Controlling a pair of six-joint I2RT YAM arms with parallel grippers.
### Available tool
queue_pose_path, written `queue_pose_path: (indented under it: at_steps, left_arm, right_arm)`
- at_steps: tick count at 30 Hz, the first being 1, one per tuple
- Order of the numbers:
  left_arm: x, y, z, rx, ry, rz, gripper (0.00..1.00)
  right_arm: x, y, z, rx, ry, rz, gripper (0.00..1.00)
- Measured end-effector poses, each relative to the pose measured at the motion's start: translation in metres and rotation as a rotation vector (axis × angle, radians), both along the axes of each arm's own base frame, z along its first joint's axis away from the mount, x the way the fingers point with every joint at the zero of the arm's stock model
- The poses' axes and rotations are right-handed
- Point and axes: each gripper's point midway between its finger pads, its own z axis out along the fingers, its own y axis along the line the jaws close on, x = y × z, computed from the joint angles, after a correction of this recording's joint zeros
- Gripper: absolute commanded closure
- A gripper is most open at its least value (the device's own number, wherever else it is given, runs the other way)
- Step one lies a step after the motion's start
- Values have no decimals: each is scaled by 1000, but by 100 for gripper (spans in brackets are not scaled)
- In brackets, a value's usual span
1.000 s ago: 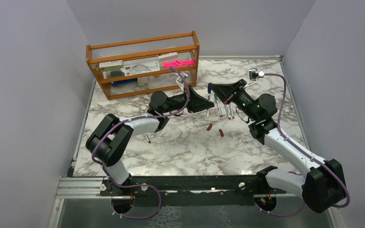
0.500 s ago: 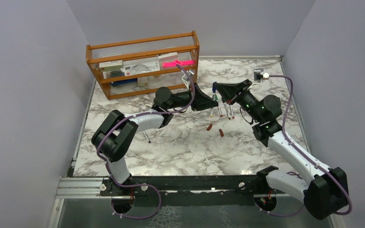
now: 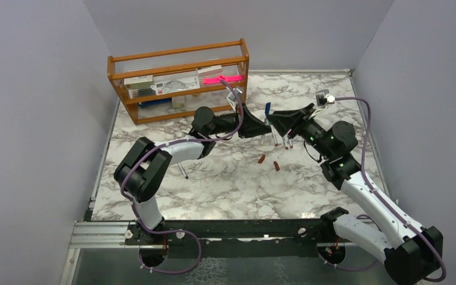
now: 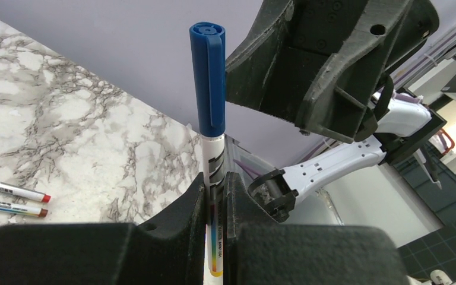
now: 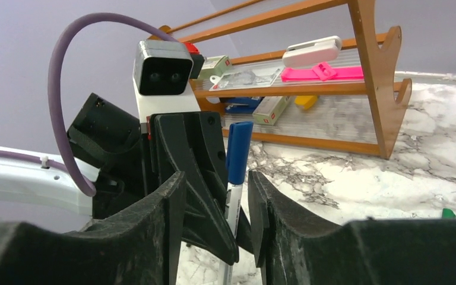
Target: Insert the pens into the pen caps
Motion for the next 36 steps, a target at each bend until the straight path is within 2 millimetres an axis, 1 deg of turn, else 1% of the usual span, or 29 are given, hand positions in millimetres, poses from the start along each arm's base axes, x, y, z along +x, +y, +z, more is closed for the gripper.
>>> queue_pose_path:
  at_steps: [4, 8, 12, 15, 21, 25, 26, 28, 30, 31, 36]
  left_arm:
    - [0, -1, 3, 9, -32, -13, 100]
    - [-2, -2, 3, 22, -65, -33, 100]
    - [-5, -2, -3, 43, -85, -57, 100]
    - [-7, -3, -8, 62, -92, -68, 100]
    - [-13, -6, -14, 81, -103, -89, 100]
    - [-15, -8, -16, 89, -103, -96, 100]
    - [-15, -8, -16, 91, -103, -96, 100]
    - [-15, -8, -16, 92, -106, -98, 100]
    - [-16, -9, -14, 91, -113, -108, 100]
    - [-17, -9, -13, 89, -119, -112, 100]
    - [-17, -10, -10, 89, -127, -121, 100]
  right_arm:
    - [-2, -2, 2, -21, -1, -8, 51]
    - [-1, -4, 7, -38, -7, -18, 50]
    - [4, -3, 15, -47, -12, -24, 55]
    - [8, -1, 15, -53, -2, -25, 57]
    - [16, 3, 8, -69, 26, -19, 61]
    - [16, 6, 3, -74, 41, -3, 64]
    - [16, 7, 3, -75, 42, 2, 67]
    - [15, 8, 3, -76, 42, 10, 84]
    - [16, 7, 3, -79, 39, 6, 96]
    - [16, 6, 3, -75, 41, 5, 98]
    - [16, 6, 4, -73, 36, 4, 99]
